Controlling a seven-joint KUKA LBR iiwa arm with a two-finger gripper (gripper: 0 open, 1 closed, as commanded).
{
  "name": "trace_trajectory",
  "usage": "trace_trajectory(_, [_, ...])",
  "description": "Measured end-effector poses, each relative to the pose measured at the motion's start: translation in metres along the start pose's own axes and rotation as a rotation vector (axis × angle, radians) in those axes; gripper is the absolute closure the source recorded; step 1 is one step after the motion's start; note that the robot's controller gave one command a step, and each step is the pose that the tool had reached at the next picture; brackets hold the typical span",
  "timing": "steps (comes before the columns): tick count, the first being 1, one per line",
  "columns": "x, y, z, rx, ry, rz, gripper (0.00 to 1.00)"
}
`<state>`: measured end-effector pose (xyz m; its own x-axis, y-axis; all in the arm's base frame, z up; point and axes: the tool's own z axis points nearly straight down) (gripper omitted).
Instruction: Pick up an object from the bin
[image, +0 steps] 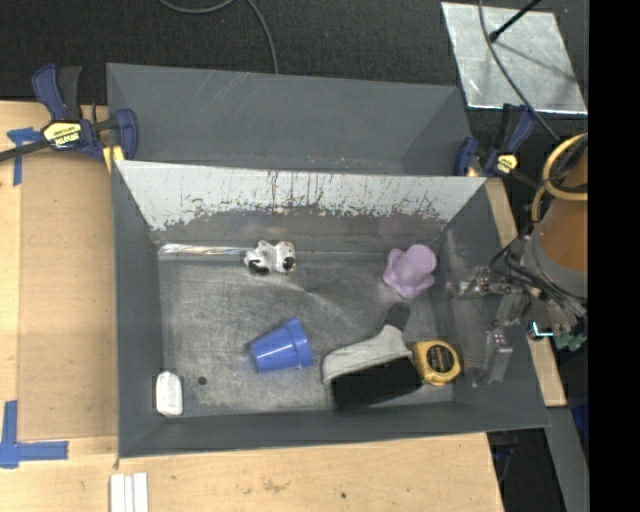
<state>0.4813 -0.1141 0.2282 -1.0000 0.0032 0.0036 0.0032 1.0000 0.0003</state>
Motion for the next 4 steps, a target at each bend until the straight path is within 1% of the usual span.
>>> trace_trajectory(1, [-0.002, 0.000, -0.003, 0.001, -0.007, -0.003, 0.00])
trace_trajectory(2, [-0.005, 0.026, 0.055, 0.002, -0.010, -0.114, 0.00])
trace_trajectory(3, [-0.009, 0.069, 0.068, 0.001, -0.008, -0.297, 0.00])
trace_trajectory(4, [-0.007, 0.065, 0.100, 0.001, -0.006, -0.204, 0.00])
